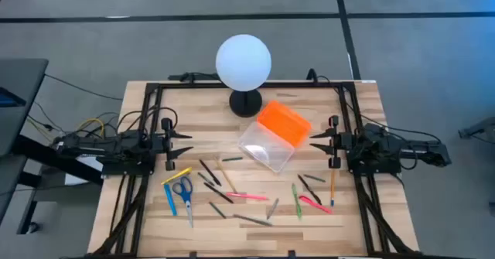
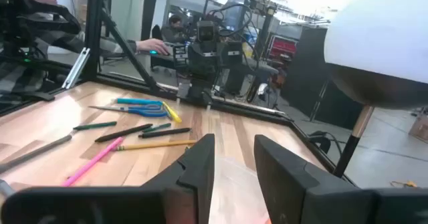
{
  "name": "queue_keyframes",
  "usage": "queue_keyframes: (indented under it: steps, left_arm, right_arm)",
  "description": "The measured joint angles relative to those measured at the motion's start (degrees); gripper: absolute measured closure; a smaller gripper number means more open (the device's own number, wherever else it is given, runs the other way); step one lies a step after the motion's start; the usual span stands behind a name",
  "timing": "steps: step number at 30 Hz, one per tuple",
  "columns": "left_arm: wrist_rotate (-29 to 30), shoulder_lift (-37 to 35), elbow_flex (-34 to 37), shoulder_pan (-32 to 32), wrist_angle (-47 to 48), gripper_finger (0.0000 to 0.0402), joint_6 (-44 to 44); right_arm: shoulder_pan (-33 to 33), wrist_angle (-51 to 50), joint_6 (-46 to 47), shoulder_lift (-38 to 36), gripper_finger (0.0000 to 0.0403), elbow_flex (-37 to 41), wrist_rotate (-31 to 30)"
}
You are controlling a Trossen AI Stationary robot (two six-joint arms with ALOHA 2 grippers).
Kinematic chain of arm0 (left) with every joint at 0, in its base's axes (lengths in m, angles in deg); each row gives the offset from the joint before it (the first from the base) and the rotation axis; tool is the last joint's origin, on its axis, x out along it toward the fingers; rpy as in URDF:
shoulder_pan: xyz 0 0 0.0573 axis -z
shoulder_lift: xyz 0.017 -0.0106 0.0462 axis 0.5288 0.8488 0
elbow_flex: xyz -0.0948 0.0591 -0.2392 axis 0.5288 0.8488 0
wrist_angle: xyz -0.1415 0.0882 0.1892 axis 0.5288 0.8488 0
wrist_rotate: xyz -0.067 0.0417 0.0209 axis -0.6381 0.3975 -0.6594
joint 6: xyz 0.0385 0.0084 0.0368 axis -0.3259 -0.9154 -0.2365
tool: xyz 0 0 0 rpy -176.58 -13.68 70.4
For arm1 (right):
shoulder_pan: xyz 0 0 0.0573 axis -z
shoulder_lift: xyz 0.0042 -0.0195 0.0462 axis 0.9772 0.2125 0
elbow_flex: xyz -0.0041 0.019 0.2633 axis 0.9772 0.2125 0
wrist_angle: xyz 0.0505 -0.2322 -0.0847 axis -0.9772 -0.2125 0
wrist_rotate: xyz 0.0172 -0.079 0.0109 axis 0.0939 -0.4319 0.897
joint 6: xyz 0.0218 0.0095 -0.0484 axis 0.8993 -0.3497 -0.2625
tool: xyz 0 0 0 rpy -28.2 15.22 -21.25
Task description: Pick & place school supplies into a supply box
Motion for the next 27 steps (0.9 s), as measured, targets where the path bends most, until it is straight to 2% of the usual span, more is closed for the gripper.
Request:
queue_keyframes:
  steps: [27]
  left_arm:
    - [0.0,0.0,0.0,0.0,0.0,0.0244,0.0]
  right_arm:
    - [0.0,0.0,0.0,0.0,0.0302,0.0,0.0]
